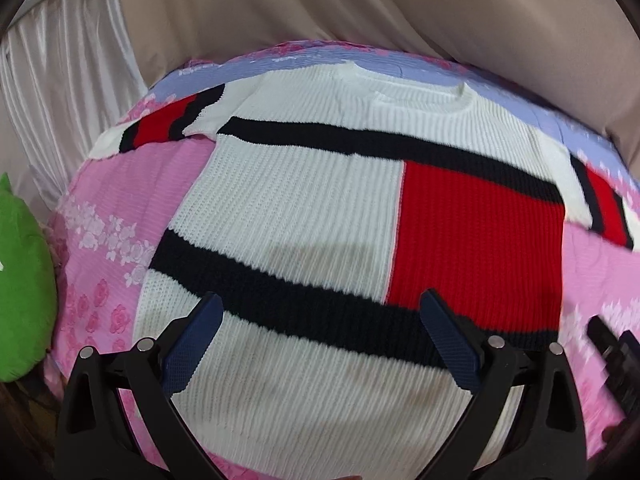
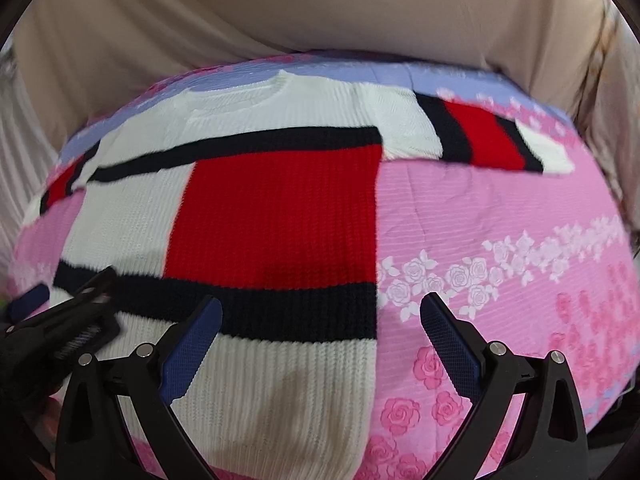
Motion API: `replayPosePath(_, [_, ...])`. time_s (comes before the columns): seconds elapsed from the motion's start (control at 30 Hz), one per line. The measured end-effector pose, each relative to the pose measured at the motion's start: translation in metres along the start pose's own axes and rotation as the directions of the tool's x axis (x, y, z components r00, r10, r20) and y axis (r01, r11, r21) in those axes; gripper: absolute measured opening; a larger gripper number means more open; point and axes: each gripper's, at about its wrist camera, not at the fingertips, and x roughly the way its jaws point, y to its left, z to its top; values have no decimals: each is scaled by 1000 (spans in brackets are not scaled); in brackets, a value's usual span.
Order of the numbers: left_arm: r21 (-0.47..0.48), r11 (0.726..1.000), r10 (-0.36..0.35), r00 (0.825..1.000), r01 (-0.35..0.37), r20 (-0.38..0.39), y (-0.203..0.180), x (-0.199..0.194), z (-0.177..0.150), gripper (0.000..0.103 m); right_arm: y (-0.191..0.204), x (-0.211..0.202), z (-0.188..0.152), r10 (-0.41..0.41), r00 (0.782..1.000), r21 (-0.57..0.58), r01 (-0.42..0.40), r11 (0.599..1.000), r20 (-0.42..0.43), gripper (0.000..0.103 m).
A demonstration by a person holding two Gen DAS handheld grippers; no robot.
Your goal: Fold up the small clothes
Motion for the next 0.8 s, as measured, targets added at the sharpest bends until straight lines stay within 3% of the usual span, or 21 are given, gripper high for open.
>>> replayPosePath(0.1, [-59,997,-42,999,42,-6,6,9,17,97,-69,18,25,-18,1000,169,16,986,8,97])
replayPosePath(0.17, [-90,995,-48,999,47,-5,5,17,24,97,-143,38,49,-42,999,323,41,945,-6,97])
replayPosePath(0.23, [-108,993,-50,999,47,-16,1,28,31,97,-221,60,69,-61,998,487,65,871,-23,95])
replayPosePath(0.3, [-118,992,-54,998,51,-21,-3,35,36,97,-295,80,86,-79,997,608,67,791,-7,86])
replayPosePath(0.4, [-131,990,-52,999,50,-11,-8,41,41,97,-363,105,105,-90,996,690,56,721,14,84])
replayPosePath(0.5, [-132,990,-57,998,55,-15,-11,46,44,97,-395,124,120,-96,995,713,44,700,33,80])
replayPosePath(0.53, [-130,990,-63,998,60,-19,-13,49,46,97,-399,126,126,-115,991,704,38,709,62,72])
replayPosePath(0.57, [-127,990,-67,998,63,-22,-14,51,48,97,-402,130,131,-110,991,697,26,717,75,62])
replayPosePath(0.63, [-122,990,-81,996,78,-23,-16,53,51,97,-401,141,146,-67,995,689,-2,724,73,16])
replayPosePath(0.67, [-120,989,-87,996,84,-21,-16,54,54,97,-396,142,155,-54,995,682,-17,731,83,7])
replayPosePath(0.8, [-132,983,-128,992,128,11,-10,49,67,97,-323,94,205,50,965,529,-183,829,257,7])
